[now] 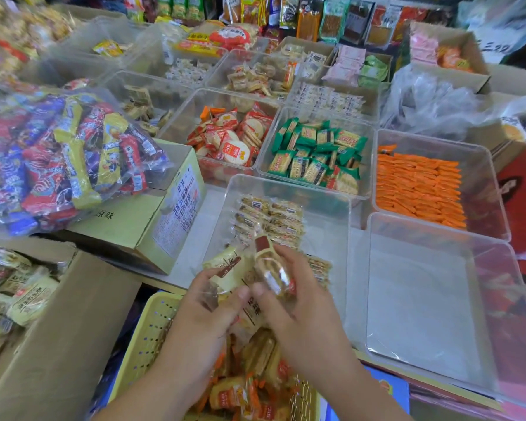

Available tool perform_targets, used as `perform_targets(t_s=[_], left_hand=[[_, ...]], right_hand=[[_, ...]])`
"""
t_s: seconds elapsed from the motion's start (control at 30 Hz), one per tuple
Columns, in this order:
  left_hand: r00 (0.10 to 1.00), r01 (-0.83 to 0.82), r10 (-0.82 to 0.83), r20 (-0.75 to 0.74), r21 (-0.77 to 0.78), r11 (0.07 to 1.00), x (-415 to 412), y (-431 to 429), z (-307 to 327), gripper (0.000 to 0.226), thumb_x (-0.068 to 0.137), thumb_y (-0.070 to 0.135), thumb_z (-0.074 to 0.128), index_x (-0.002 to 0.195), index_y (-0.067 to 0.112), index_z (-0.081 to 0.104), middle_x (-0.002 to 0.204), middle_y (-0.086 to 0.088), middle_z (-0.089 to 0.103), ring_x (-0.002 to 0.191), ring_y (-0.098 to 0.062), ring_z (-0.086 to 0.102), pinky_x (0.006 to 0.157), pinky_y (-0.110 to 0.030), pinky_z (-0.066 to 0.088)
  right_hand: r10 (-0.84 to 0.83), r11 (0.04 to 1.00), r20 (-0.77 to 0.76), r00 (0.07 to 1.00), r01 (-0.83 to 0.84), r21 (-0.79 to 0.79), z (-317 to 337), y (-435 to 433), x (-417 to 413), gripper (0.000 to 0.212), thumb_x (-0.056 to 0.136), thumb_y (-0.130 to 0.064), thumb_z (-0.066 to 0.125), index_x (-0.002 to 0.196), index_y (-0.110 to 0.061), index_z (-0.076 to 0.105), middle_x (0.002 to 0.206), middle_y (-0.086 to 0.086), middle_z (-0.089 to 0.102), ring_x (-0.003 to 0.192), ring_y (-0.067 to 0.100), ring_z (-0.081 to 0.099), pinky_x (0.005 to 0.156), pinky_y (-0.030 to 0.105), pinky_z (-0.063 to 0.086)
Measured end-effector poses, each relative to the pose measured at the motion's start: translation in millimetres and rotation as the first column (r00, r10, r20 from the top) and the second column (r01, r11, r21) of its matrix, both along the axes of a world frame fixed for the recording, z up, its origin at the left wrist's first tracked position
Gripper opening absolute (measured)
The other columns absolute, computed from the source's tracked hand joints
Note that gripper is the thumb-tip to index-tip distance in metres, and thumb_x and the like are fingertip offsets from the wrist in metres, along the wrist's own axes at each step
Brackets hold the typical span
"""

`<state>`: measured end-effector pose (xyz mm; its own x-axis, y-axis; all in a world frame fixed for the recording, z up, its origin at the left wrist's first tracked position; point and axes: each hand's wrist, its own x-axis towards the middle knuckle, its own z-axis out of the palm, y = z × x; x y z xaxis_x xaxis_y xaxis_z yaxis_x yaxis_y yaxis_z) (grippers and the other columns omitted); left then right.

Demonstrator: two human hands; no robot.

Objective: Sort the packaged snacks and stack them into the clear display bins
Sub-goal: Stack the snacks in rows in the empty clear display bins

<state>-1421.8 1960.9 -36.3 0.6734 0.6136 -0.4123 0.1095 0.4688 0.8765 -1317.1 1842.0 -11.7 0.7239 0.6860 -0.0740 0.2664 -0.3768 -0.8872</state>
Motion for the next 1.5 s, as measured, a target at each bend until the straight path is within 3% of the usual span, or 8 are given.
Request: perform_targets(t_s=[0.2, 0.37, 0.6, 1.0, 1.1, 1.27, 1.33, 1.5], left_hand=[[0.996, -0.084, 0.084, -0.005, -0.122, 0.989, -1, 17, -6, 0.05, 0.062, 0.039, 0.085, 0.109, 0.03, 0.073, 0.111, -0.011, 0.077, 0.091, -0.03, 0.077, 0.058, -0.038, 0.059], [0.992, -0.127, 0.126, -0.02, -0.126, 0.984, -5, 31, -7, 0.045, 0.064, 0.04, 0.079, 0.107, 0.032, 0.073, 0.114, -0.008, 0.077, 0.096, -0.03, 0.076, 0.073, -0.048, 0.059], [0.989, -0.14, 0.137, -0.06, -0.05, 0.989, -10, 33, -12, 0.034, 0.059, 0.038, 0.079, 0.092, 0.048, 0.074, 0.095, 0.01, 0.08, 0.08, -0.01, 0.077, 0.063, -0.031, 0.054], [0.982, -0.188, 0.184, -0.036, -0.181, 0.965, -29, 40, -8, 0.048, 0.067, 0.026, 0.093, 0.111, 0.034, 0.075, 0.117, 0.0, 0.077, 0.106, -0.027, 0.075, 0.1, -0.068, 0.049], [0.977, -0.211, 0.211, -0.023, -0.212, 0.954, -33, 42, -4, 0.049, 0.064, 0.034, 0.085, 0.112, 0.028, 0.075, 0.119, -0.006, 0.076, 0.106, -0.031, 0.075, 0.103, -0.073, 0.043], [0.961, -0.27, 0.259, -0.097, -0.139, 0.953, -31, 39, 3, 0.046, 0.053, 0.039, 0.09, 0.095, 0.026, 0.075, 0.109, -0.013, 0.077, 0.095, -0.042, 0.074, 0.09, -0.067, 0.05], [0.96, -0.272, 0.26, -0.104, -0.122, 0.955, -27, 34, 4, 0.058, 0.047, 0.034, 0.101, 0.096, 0.021, 0.072, 0.109, -0.016, 0.075, 0.084, -0.04, 0.072, 0.081, -0.061, 0.053], [0.979, -0.194, 0.191, -0.076, -0.044, 0.98, -11, 18, 6, 0.057, 0.039, 0.033, 0.098, 0.086, 0.025, 0.067, 0.069, -0.003, 0.066, 0.055, -0.013, 0.061, 0.044, -0.028, 0.05]], right_hand=[[-0.023, 0.96, 0.308, 0.951, 0.108, -0.26, -10, -6, 78, 0.042, 0.099, -0.046, 0.057, 0.14, -0.039, 0.051, 0.118, -0.008, 0.059, 0.1, 0.017, 0.06, 0.082, 0.037, 0.053], [0.322, 0.768, 0.589, 0.741, 0.159, -0.62, -26, 13, 154, 0.019, 0.1, -0.027, 0.052, 0.118, -0.03, 0.06, 0.101, 0.001, 0.07, 0.095, 0.029, 0.059, 0.072, 0.036, 0.049], [0.708, 0.335, 0.317, 0.631, 0.095, -0.937, -83, 45, 176, 0.041, 0.086, -0.002, 0.053, 0.117, -0.025, 0.065, 0.098, 0.0, 0.068, 0.094, 0.024, 0.064, 0.069, 0.032, 0.038], [0.584, 0.159, -0.035, 0.811, -0.157, -0.975, -109, 69, 177, 0.026, 0.087, 0.005, 0.05, 0.103, -0.004, 0.068, 0.105, 0.011, 0.068, 0.089, 0.023, 0.062, 0.075, 0.029, 0.052], [0.552, 0.234, 0.104, 0.827, -0.034, -0.972, -84, 72, 164, 0.014, 0.087, -0.005, 0.049, 0.083, -0.013, 0.059, 0.085, 0.001, 0.061, 0.081, 0.022, 0.061, 0.069, 0.031, 0.048], [0.284, 0.909, 0.268, 0.921, -0.169, -0.381, -20, 53, 73, 0.04, 0.095, -0.054, 0.056, 0.128, -0.032, 0.064, 0.119, -0.015, 0.067, 0.102, 0.003, 0.063, 0.086, 0.03, 0.056], [0.299, 0.948, 0.225, 0.927, -0.262, -0.178, 4, 40, 22, 0.061, 0.086, -0.077, 0.05, 0.134, -0.04, 0.056, 0.126, -0.026, 0.057, 0.113, -0.005, 0.055, 0.09, 0.02, 0.051], [0.343, 0.917, 0.326, 0.881, -0.238, -0.321, 7, 23, -19, 0.112, 0.065, -0.086, 0.056, 0.158, -0.033, 0.026, 0.155, -0.023, 0.026, 0.143, 0.001, 0.021, 0.118, 0.018, 0.018]])
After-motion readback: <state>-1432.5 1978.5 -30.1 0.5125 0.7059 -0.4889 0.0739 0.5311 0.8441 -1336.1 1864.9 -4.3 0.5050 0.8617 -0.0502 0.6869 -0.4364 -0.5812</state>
